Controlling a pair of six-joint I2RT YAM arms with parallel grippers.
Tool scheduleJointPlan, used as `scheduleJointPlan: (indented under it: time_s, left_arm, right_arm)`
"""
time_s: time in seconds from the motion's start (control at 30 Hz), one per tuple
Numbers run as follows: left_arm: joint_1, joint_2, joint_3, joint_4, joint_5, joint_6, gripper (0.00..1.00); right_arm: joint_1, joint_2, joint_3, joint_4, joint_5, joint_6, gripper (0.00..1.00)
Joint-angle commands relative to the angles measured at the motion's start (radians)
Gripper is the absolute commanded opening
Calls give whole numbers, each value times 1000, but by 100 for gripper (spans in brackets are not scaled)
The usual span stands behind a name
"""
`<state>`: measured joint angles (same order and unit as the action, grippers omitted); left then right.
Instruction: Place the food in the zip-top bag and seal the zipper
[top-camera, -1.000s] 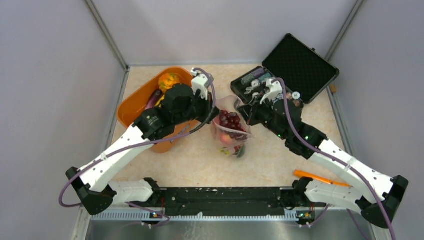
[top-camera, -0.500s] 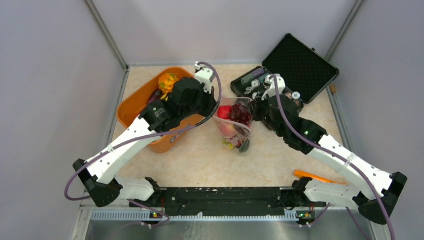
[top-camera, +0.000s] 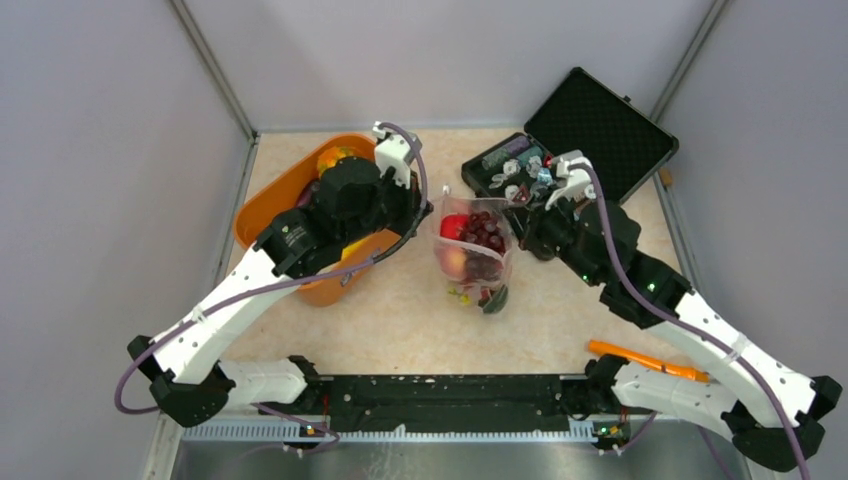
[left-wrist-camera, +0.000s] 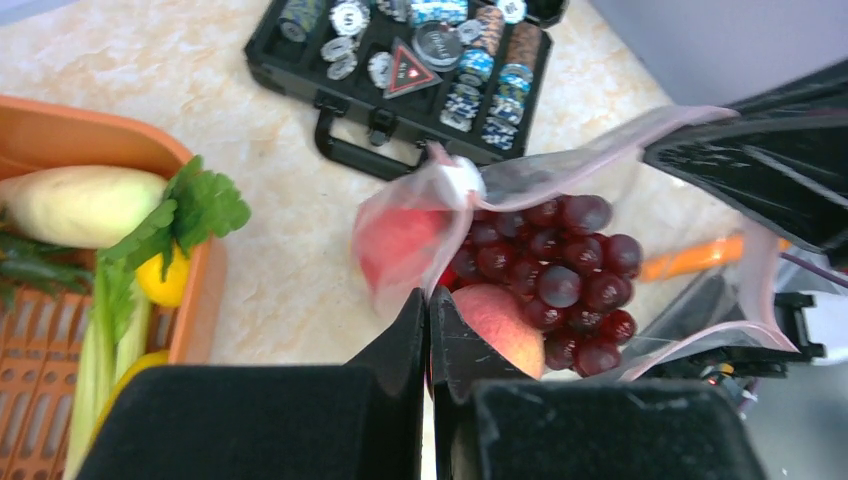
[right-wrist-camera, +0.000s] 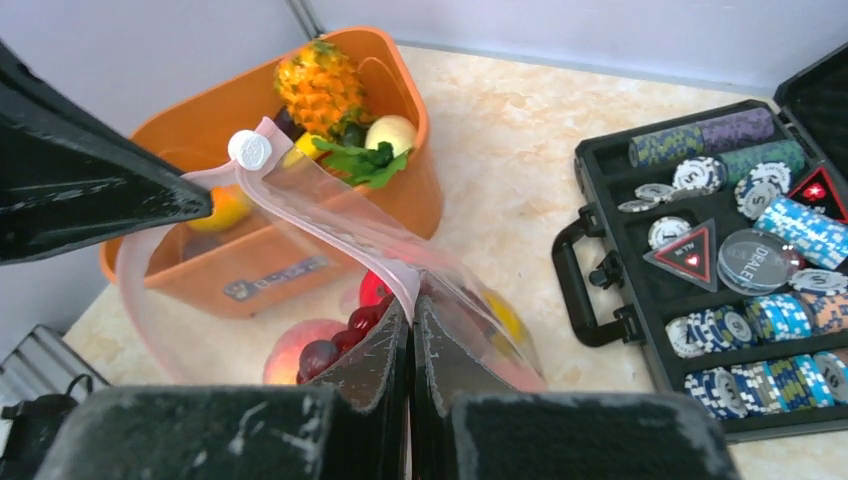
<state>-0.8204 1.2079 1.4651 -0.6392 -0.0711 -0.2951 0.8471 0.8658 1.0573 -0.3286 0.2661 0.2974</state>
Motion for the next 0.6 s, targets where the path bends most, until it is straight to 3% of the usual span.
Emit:
scheduleJointPlan:
  time_s: [0.0, 0.1, 0.23, 0.3, 0.4, 0.47, 0.57]
  left_arm:
    - [2, 14, 23, 89, 119, -14, 0]
    - [1, 12, 23, 152, 218, -43, 0]
    - [1, -31, 6, 174, 221, -27, 0]
    - [1, -34, -24, 169, 201, -30, 0]
    - [1, -32, -84, 179, 173, -61, 0]
    - [1, -38, -124, 205, 148, -80, 0]
    - [1, -36, -134, 208, 131, -81, 1]
  right_arm:
    - [-5, 125, 71, -51, 59, -44, 0]
    - [-5, 236, 157, -119, -35, -17, 0]
    - [-4, 149, 56, 114, -225, 9, 0]
    - [-5, 114, -14, 194, -169, 18, 0]
    - [-4, 167, 25, 65, -4, 12, 0]
    - [-4, 206, 58, 3, 4, -9, 0]
    - [-4, 213, 41, 41, -35, -13, 0]
